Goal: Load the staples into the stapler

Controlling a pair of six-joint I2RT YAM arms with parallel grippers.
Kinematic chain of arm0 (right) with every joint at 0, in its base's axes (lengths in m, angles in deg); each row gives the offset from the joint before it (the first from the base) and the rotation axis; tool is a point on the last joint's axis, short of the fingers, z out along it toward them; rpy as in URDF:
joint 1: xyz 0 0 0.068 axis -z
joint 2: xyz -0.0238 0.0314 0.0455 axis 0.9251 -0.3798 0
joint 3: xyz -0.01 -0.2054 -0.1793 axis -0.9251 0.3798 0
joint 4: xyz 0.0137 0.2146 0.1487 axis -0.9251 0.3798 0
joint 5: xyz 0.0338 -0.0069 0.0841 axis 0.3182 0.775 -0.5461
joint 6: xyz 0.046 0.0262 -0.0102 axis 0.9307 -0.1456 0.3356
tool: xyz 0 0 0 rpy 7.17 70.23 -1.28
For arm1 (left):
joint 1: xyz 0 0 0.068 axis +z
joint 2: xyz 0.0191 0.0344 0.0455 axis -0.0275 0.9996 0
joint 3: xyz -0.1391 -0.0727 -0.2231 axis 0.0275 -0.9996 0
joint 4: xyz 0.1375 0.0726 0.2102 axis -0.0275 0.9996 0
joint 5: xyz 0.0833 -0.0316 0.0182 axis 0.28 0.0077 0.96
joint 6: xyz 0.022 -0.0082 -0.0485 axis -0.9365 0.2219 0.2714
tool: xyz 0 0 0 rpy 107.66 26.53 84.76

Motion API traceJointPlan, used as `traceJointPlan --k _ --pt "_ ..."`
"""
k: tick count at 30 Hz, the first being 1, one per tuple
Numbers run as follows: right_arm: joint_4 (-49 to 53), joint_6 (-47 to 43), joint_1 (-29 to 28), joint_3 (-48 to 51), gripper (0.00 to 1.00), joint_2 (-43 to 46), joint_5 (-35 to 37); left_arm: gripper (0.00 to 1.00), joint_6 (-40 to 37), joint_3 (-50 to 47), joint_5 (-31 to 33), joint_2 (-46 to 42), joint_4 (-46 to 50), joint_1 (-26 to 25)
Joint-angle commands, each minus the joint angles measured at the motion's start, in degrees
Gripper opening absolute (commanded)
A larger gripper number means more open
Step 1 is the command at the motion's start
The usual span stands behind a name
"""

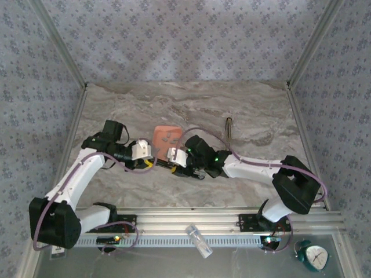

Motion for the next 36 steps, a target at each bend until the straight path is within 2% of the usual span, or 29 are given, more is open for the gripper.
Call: traceJointPlan --k 1,5,8,12,16,18,24,28,36 --pt "-0.6 6.9 0.1 -1.4 0.44 2.4 1.6 0.0 -0.1 0.7 4.8 -2.7 4.4 -0.9" --pt "1.2 11.7 0.1 -1.6 0.46 4.0 2.9 0.0 0.5 0.9 6.9 -4.3 5.9 -2.0" --pt "4.8 18.7 0.8 -2.2 0.47 5.5 3.8 0.0 1.6 1.1 9.5 -5.0 6.8 -3.1" --pt "10.4 36.4 3.4 -2.3 0.48 6.5 3.3 0.0 4.8 1.7 14.5 -4.9 6.7 -5.6" --pt "14.4 54.0 5.5 -0.9 0.43 6.1 1.5 0.0 9.3 2.2 22.5 -4.1 6.2 -9.8" --pt "14.7 59.6 5.6 0.0 0.42 6.2 1.1 0.0 11.4 2.5 25.0 -3.5 6.5 -11.5" --pt "19.2 68.1 5.4 1.3 0.43 6.3 0.6 0.0 18.4 5.4 28.8 -0.8 6.4 -15.7" --pt "16.3 72.0 5.1 4.5 0.43 6.2 -2.3 0.0 20.9 8.4 31.6 2.3 7.7 -18.6" --pt "18.2 75.4 6.7 7.8 0.39 6.2 -1.9 0.0 23.7 11.6 34.4 6.0 8.8 -23.2"
